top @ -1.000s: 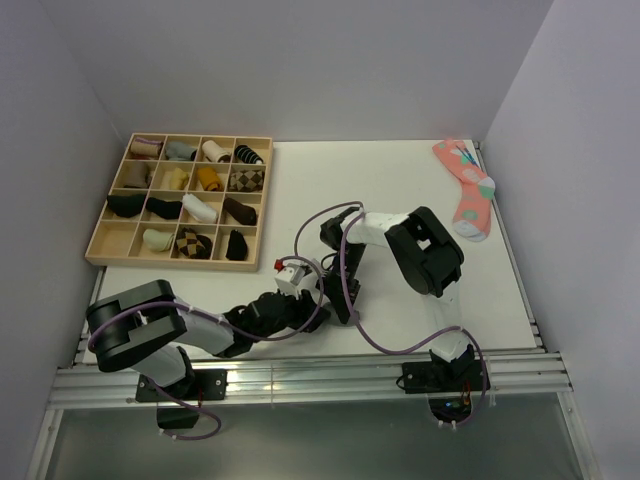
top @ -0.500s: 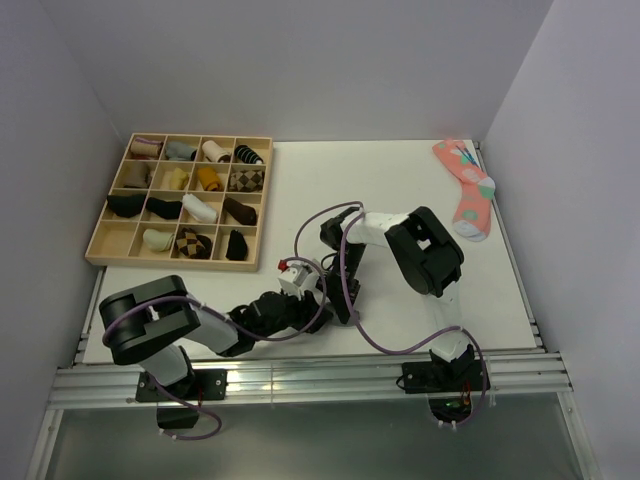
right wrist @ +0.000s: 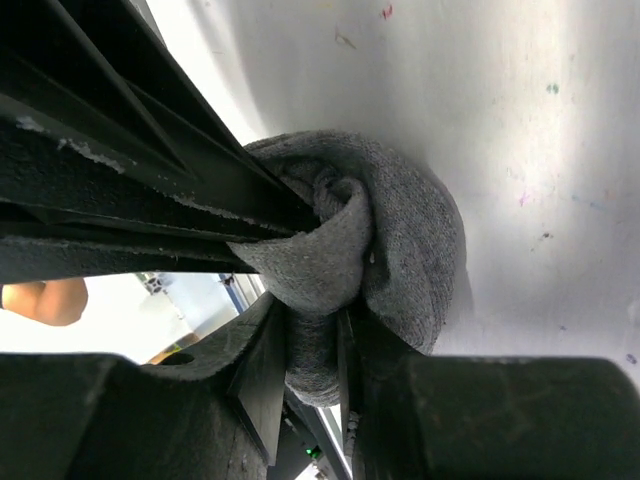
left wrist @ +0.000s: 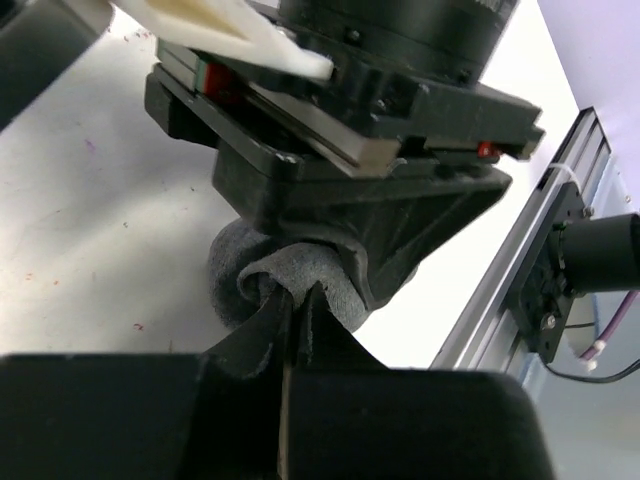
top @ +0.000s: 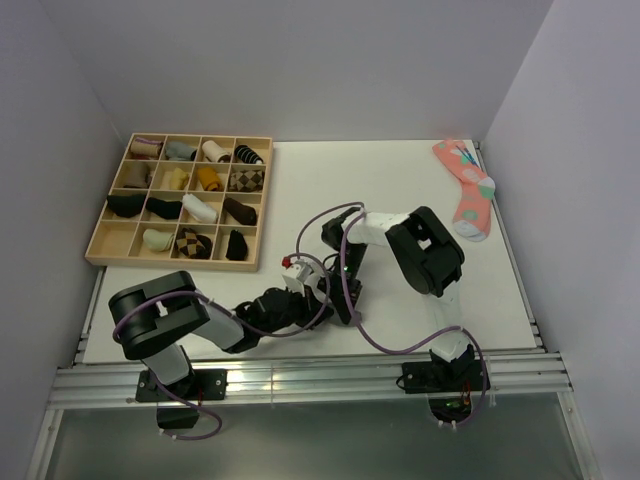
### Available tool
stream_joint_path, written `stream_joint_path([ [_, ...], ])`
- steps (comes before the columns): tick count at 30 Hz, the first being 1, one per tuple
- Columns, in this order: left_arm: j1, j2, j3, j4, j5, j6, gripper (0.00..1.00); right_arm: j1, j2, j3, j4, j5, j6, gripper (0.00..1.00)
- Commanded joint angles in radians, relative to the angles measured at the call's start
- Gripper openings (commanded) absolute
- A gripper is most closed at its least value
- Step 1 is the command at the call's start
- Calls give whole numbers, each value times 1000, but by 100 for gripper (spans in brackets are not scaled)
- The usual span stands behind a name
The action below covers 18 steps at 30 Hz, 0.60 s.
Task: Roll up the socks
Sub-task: Roll the sock at the center of the board.
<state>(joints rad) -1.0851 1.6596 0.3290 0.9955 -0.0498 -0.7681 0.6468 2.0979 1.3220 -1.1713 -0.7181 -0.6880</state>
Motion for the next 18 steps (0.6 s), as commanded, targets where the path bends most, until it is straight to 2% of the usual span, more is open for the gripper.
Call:
stream_joint_path([
  [1, 2, 6, 44, -102, -4, -56, 0, 7, -1, -38, 133, 109, -8, 30],
  [4, 2, 15, 68, -194, 1, -85, 0, 5, -24, -50, 177, 120, 16, 37],
  [10, 1, 29, 110, -352, -22, -126, 0, -6, -84, -61, 231, 137, 54, 45],
  [18, 2, 55, 159, -477, -22, -157, 0, -70, -220, -107, 291, 122, 58, 49],
])
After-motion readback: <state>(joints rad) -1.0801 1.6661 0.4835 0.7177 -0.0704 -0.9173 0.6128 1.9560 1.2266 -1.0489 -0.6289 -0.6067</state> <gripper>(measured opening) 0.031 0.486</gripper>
